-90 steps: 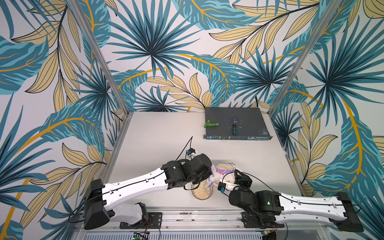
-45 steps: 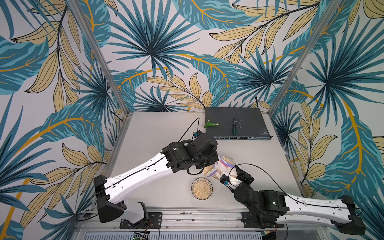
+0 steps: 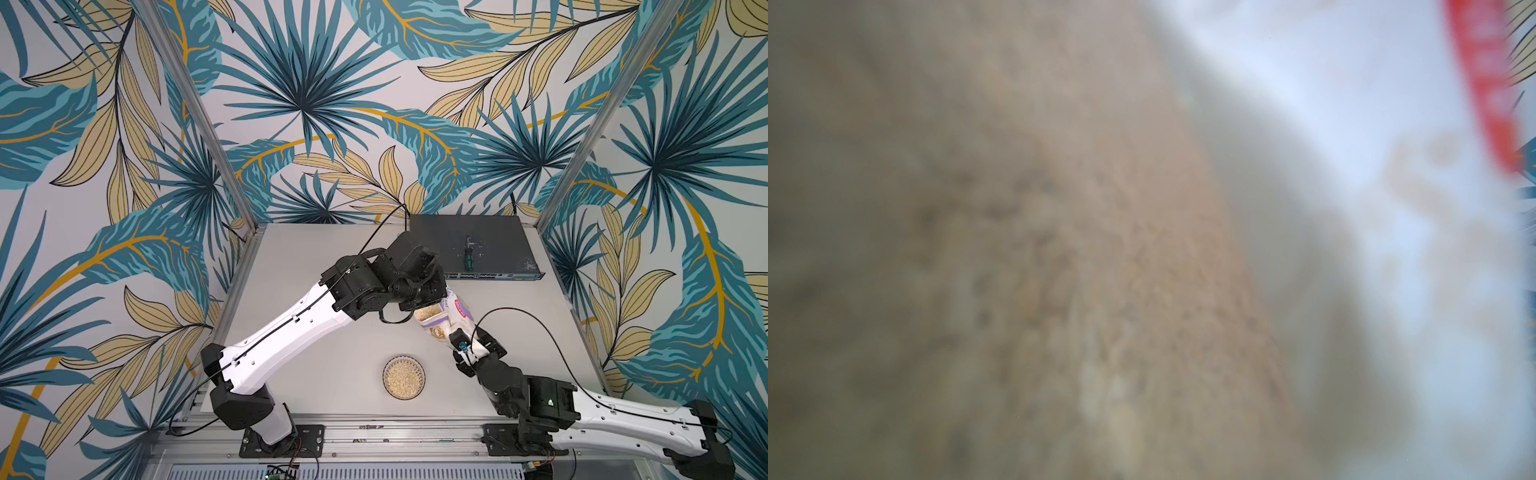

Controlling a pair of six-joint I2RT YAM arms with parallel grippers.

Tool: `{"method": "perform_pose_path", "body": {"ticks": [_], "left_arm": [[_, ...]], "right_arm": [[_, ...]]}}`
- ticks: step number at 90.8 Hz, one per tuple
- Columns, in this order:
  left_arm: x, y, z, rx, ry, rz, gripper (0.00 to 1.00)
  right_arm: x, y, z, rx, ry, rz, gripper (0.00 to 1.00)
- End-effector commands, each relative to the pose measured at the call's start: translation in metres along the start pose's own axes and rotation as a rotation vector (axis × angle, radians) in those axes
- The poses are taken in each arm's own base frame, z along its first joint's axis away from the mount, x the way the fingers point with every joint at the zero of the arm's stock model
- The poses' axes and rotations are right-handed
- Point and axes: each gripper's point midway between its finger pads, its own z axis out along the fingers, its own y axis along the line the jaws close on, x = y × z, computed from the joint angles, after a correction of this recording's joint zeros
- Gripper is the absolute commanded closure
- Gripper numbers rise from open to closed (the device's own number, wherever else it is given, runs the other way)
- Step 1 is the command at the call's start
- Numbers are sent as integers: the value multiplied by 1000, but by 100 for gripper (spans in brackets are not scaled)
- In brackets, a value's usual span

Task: Pour the oats into the breakfast bowl
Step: Place the oats bag at the center of the board.

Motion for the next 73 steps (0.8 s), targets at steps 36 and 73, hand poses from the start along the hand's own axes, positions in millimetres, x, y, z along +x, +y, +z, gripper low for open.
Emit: {"method": "perform_pose_path", "body": {"ticks": [36,73], "left_arm": [[-61,-6,31,-55,-139,78,100],[-60,18,92,-171,-73,96,100]], "right_arm": [[54,3,41,33,-149,726,96],[106,31,55,-26,-31,797,81]]}}
